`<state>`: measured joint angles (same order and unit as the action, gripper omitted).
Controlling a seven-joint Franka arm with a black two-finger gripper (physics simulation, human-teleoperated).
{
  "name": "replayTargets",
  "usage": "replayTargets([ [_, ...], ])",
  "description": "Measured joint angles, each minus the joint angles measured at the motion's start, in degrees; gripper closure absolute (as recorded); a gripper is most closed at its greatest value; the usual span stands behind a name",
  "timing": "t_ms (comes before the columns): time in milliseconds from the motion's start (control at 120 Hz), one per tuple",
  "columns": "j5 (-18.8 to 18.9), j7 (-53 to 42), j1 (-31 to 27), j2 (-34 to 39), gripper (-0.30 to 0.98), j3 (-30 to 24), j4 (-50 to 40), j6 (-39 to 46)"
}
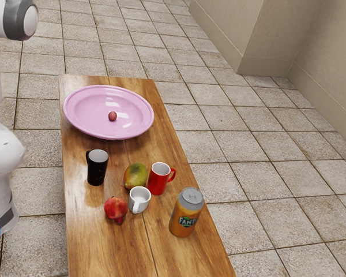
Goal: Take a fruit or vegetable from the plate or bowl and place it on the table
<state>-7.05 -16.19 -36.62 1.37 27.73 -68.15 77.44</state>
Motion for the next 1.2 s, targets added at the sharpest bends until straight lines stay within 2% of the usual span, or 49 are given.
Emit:
replayTargets([
  [58,0.0,0.0,2.5,0.5,0.02,-3.3,6.7,-0.8],
  [92,0.0,0.0,5.9,0.5,0.02,-5.4,8.3,-1.0],
  [200,-0.1,0.7,23.7,-2.6,0.02,-10.4,9.9,-0.4],
  [308,0.7,1.9,41.6,-4.0,0.02,-11.7,10.1,-3.2],
  [358,1.8,2.5,46.2,-3.9,0.02,-12.0,10.1,-6.6],
  [425,2.7,3.1,48.7,-2.7,0.02,-11.8,10.1,-10.2],
  [608,3.8,2.5,47.7,-0.5,0.02,-11.1,10.0,-15.3],
  [750,3.9,2.0,44.6,-0.9,0.02,-9.5,9.6,-17.1],
  [908,4.2,1.4,37.2,-7.0,0.02,-8.6,8.7,-16.4],
  [950,4.2,1.0,36.1,-7.2,0.02,-8.4,5.2,-14.5],
  [1125,4.3,-0.2,32.3,0.8,0.02,-8.7,-17.8,-0.5],
  [1200,4.3,-0.6,30.5,1.5,0.02,-8.8,-23.2,5.7],
])
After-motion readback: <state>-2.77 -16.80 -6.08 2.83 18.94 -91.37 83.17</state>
